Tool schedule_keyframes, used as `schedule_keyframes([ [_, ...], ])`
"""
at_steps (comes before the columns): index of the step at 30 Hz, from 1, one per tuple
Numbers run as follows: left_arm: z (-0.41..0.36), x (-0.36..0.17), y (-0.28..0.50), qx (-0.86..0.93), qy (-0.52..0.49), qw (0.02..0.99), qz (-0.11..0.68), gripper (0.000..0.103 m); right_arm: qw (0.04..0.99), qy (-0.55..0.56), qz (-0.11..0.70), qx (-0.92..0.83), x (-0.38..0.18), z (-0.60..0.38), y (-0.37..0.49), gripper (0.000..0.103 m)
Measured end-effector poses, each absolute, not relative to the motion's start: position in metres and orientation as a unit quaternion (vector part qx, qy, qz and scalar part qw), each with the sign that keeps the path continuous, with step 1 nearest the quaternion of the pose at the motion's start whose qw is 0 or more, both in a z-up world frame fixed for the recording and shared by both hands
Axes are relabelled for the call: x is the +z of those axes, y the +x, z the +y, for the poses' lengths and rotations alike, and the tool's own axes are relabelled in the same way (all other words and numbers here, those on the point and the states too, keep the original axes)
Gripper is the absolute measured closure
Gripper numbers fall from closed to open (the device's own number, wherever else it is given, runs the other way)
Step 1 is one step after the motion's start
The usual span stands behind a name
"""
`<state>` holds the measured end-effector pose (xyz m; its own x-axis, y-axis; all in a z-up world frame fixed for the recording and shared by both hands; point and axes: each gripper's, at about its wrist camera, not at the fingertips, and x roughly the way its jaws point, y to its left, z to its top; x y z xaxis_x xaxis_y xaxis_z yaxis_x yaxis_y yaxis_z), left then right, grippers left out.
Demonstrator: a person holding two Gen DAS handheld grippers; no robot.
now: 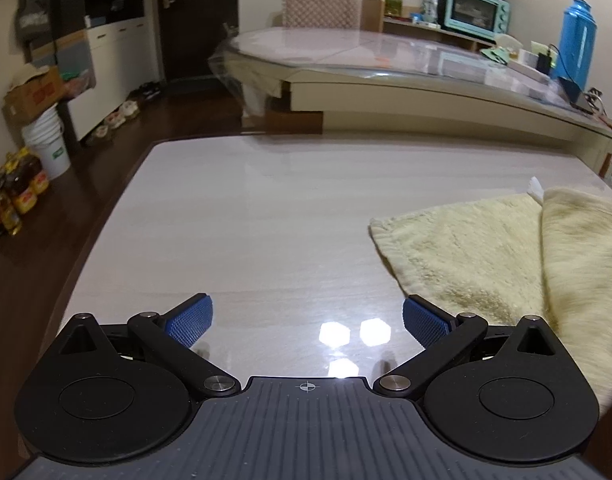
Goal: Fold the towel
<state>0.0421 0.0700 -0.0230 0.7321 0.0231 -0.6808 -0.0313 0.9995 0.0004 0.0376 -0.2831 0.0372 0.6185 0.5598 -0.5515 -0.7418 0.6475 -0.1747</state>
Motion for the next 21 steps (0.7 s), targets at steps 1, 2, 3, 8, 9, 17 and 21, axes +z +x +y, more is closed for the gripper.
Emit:
schedule_keyframes([
  [1,0.067,-0.023,0.043,0.010,-0.001,0.931,0.364,0.000,0.883,-0.184,0.242,0.357,0.029,-0.296,0.032,0.101],
  [2,0.063,-0.023,0.043,0.005,0.002,0.932,0.363,0.000,0.888,-0.170,0.254,0.343,0.020,-0.308,0.026,0.101],
  [3,0.060,-0.023,0.043,-0.001,0.004,0.932,0.361,0.000,0.889,-0.166,0.259,0.338,0.016,-0.313,0.024,0.101],
  [8,0.051,-0.017,0.029,-0.020,0.011,0.940,0.339,0.000,0.897,-0.125,0.281,0.316,-0.012,-0.336,0.025,0.101],
  [9,0.050,-0.015,0.022,-0.024,0.010,0.944,0.330,0.000,0.898,-0.120,0.281,0.317,-0.013,-0.338,0.024,0.101],
  [17,0.041,-0.008,-0.049,-0.105,0.052,0.961,0.251,0.000,0.893,-0.095,0.279,0.340,-0.017,-0.346,0.030,0.101],
  [21,0.021,-0.017,-0.074,-0.167,0.124,0.947,0.246,0.000,0.889,-0.084,0.285,0.349,-0.018,-0.353,0.034,0.101],
])
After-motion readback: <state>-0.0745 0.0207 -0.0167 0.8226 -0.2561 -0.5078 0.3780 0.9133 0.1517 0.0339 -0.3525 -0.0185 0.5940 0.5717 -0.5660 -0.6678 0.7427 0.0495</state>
